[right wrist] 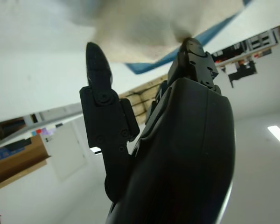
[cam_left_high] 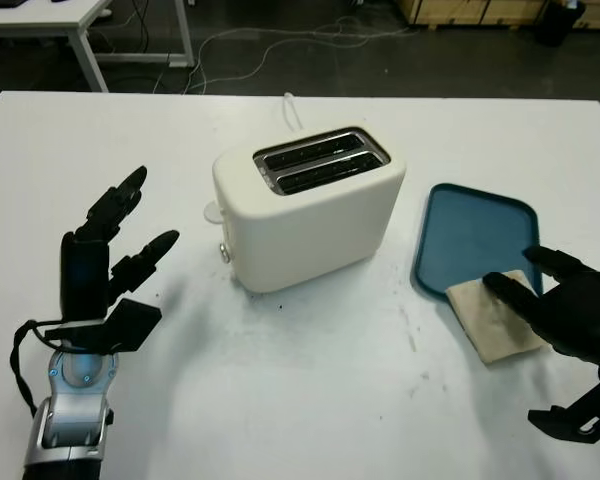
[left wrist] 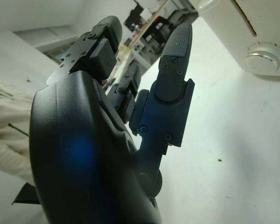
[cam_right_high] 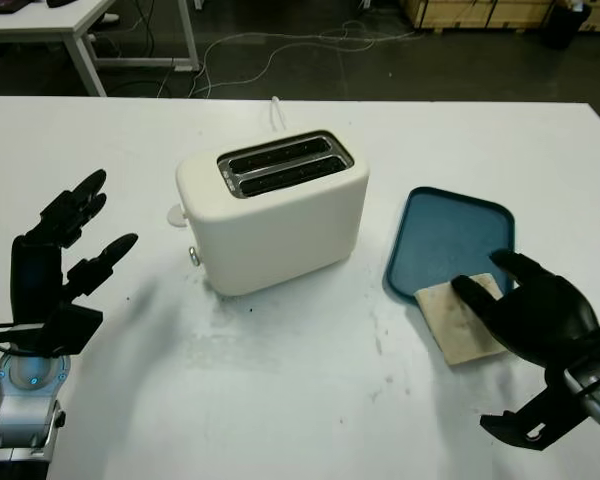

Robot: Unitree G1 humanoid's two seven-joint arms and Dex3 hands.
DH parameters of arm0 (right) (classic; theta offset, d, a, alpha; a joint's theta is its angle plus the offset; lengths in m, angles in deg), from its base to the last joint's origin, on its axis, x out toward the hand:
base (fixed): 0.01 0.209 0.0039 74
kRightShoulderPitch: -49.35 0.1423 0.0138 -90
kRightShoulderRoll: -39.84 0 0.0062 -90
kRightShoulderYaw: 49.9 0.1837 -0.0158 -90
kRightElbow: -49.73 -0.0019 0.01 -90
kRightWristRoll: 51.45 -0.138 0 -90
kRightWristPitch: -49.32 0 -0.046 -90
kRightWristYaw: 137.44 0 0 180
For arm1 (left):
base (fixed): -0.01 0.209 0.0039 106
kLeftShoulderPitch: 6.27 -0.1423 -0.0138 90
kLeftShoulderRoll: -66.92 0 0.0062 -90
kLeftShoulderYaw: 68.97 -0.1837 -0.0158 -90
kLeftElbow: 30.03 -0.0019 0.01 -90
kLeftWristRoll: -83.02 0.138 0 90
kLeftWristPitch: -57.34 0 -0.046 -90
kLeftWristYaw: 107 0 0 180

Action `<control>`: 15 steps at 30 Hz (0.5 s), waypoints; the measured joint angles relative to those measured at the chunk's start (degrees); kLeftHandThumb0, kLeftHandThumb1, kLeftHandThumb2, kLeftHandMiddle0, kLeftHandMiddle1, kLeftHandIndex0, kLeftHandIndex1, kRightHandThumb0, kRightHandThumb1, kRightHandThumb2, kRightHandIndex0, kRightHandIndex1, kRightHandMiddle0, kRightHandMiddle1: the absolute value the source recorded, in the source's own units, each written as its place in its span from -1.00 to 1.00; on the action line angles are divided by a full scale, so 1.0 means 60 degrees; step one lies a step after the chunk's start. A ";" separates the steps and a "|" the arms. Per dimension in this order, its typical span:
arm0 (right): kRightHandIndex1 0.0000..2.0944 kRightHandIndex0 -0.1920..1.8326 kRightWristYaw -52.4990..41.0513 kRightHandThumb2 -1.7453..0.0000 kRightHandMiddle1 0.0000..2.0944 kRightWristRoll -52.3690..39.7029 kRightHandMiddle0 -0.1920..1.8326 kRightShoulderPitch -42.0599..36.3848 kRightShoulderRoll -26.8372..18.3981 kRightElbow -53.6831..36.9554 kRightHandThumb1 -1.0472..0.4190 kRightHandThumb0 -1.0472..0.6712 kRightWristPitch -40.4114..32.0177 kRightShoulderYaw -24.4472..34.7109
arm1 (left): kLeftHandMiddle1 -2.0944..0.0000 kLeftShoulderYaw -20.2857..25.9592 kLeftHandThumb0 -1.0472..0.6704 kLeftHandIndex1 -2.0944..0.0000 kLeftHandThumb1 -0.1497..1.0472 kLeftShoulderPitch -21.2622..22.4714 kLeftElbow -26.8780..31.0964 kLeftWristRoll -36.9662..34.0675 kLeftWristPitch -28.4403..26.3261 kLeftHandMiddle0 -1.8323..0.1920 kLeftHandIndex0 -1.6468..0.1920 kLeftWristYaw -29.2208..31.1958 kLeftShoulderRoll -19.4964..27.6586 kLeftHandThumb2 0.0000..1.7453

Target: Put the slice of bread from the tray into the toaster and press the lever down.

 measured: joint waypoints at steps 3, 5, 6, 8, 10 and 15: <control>-1.00 -0.81 0.1076 0.67 -1.00 0.0001 -0.81 0.0258 -0.0126 0.0945 -0.83 0.12 0.0226 -0.0408 | 1.00 0.0007 -0.33 1.00 0.79 0.0001 0.0006 -0.0004 0.0007 0.18 0.20 -0.0004 0.0000 -0.95; -1.00 -0.81 0.1736 0.83 -1.00 -0.0005 -0.81 0.0479 -0.0340 0.1585 -0.83 -0.02 0.0439 -0.0702 | 1.00 0.0008 -0.33 1.00 0.79 0.0001 0.0037 -0.0003 0.0001 0.19 0.20 -0.0003 0.0000 -0.96; -1.00 -0.81 0.1934 0.85 -1.00 -0.0031 -0.81 0.0589 -0.0441 0.1838 -0.83 -0.09 0.0536 -0.0823 | 1.00 0.0011 -0.32 1.00 0.79 0.0002 0.0050 -0.0003 -0.0001 0.19 0.20 -0.0004 0.0000 -0.96; -1.00 -0.81 0.2065 0.84 -1.00 -0.0189 -0.81 0.0756 -0.0669 0.2160 -0.83 -0.10 0.0680 -0.1000 | 1.00 0.0012 -0.33 1.00 0.79 0.0002 0.0053 0.0006 -0.0001 0.18 0.20 -0.0010 0.0000 -0.96; -1.00 -0.81 0.2053 0.83 -1.00 -0.0443 -0.81 0.0784 -0.0875 0.2253 -0.83 -0.06 0.0757 -0.1077 | 0.99 0.0017 -0.34 1.00 0.79 0.0001 0.0052 0.0053 -0.0001 0.18 0.20 -0.0066 0.0000 -0.95; -1.00 -0.81 0.1721 0.93 -1.00 -0.0967 -0.81 0.0804 -0.1192 0.2249 -0.81 -0.24 0.0806 -0.1194 | 1.00 0.0020 -0.34 1.00 0.79 0.0002 0.0052 0.0049 -0.0001 0.18 0.20 -0.0067 0.0000 -0.95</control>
